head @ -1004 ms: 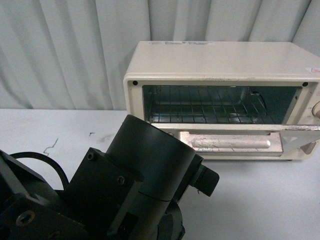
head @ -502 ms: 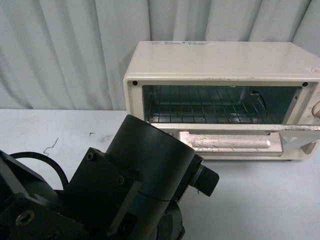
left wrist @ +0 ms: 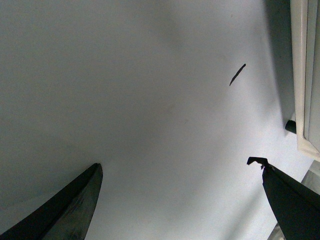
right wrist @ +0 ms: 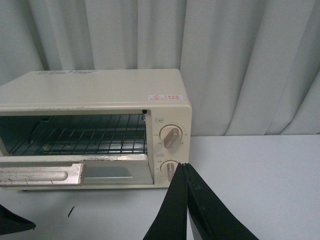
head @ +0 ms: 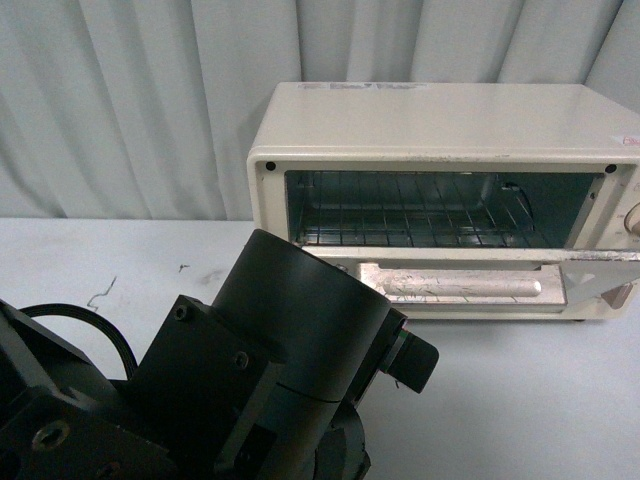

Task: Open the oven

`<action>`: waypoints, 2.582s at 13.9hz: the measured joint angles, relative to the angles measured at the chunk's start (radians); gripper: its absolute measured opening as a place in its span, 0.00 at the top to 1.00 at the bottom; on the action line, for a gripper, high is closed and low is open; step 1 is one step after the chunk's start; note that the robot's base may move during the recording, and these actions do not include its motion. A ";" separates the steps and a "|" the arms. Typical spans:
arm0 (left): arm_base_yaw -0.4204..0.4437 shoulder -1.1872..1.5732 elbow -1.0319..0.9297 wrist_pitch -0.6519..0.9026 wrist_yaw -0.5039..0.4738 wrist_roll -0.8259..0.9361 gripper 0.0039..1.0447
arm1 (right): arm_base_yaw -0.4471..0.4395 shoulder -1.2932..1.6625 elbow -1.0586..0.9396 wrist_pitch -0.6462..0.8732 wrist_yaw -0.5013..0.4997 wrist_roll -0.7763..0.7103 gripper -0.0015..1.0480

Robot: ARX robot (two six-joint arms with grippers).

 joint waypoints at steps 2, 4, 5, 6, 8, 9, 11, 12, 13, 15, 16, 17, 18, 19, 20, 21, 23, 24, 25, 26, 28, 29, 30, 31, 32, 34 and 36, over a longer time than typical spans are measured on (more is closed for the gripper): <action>0.000 0.000 0.000 0.000 0.000 0.000 0.06 | 0.000 -0.033 0.000 -0.038 0.000 0.000 0.98; 0.000 0.000 0.000 0.000 0.002 0.000 0.06 | 0.000 -0.193 0.004 -0.187 0.000 0.000 0.98; 0.000 0.000 0.000 -0.001 -0.001 0.000 0.06 | 0.000 -0.191 0.000 -0.206 0.000 0.000 0.98; 0.000 0.000 0.000 -0.001 0.000 0.000 0.06 | 0.000 -0.194 0.000 -0.201 0.000 0.000 0.95; 0.000 0.000 0.000 0.000 0.000 0.000 0.06 | 0.000 -0.194 0.000 -0.201 0.000 0.000 0.64; 0.000 0.000 0.000 0.000 0.000 0.000 0.06 | 0.000 -0.194 0.000 -0.201 0.000 0.000 0.45; 0.000 0.000 0.000 0.000 0.000 0.000 0.06 | 0.000 -0.194 0.000 -0.201 0.000 0.000 0.17; 0.000 0.000 0.000 0.000 0.000 0.000 0.06 | 0.000 -0.194 0.000 -0.201 0.000 0.000 0.12; 0.000 0.000 0.000 0.000 0.000 0.000 0.06 | 0.000 -0.194 0.000 -0.201 0.000 0.000 0.10; 0.000 0.000 0.000 0.000 0.000 0.000 0.06 | 0.000 -0.194 0.000 -0.201 0.000 0.000 0.05; 0.000 0.000 0.000 0.000 0.000 0.000 0.06 | 0.000 -0.194 0.000 -0.201 0.000 0.000 0.04; 0.000 0.000 0.000 0.000 0.000 0.000 0.06 | 0.000 -0.194 0.000 -0.201 0.000 0.000 0.05; 0.000 0.000 0.000 0.000 0.000 0.000 0.06 | 0.000 -0.194 0.000 -0.201 0.000 0.000 0.07; 0.000 0.000 0.000 0.000 0.000 0.000 0.06 | 0.000 -0.194 0.000 -0.201 0.000 0.000 0.06; 0.000 0.000 0.000 0.000 0.000 0.000 0.06 | 0.000 -0.194 0.000 -0.201 0.000 0.000 0.06; -0.012 0.008 -0.025 0.097 -0.060 0.016 0.06 | 0.000 -0.194 0.000 -0.201 0.000 0.000 0.06; -0.023 0.009 -0.121 0.291 -0.261 0.104 0.06 | 0.000 -0.194 0.000 -0.201 0.001 0.000 0.06; -0.014 -0.081 -0.184 0.365 -0.260 0.174 0.06 | 0.000 -0.194 0.000 -0.201 0.000 0.000 0.06; -0.010 -0.129 -0.218 0.365 -0.238 0.200 0.06 | 0.000 -0.194 0.000 -0.202 0.000 0.000 0.06; -0.002 -0.168 -0.259 0.358 -0.222 0.223 0.06 | 0.000 -0.194 0.000 -0.201 0.000 0.000 0.06; 0.016 -0.254 -0.343 0.314 -0.164 0.270 0.06 | 0.000 -0.194 0.000 -0.201 0.000 0.000 0.06; 0.029 -0.313 -0.371 0.278 -0.141 0.294 0.06 | 0.000 -0.194 0.000 -0.201 0.000 0.000 0.06; 0.040 -0.372 -0.393 0.242 -0.116 0.322 0.06 | 0.000 -0.194 0.000 -0.201 0.000 0.000 0.06; 0.045 -0.419 -0.399 0.194 -0.100 0.333 0.06 | 0.000 -0.194 0.000 -0.201 -0.001 0.000 0.06; 0.047 -0.474 -0.403 0.151 -0.084 0.357 0.06 | 0.000 -0.194 0.000 -0.201 0.000 0.000 0.06; 0.053 -0.578 -0.404 0.060 -0.073 0.415 0.06 | 0.000 -0.194 0.000 -0.201 0.000 0.000 0.06; 0.067 -0.679 -0.404 -0.032 -0.100 0.463 0.06 | 0.000 -0.194 0.000 -0.201 0.000 0.000 0.06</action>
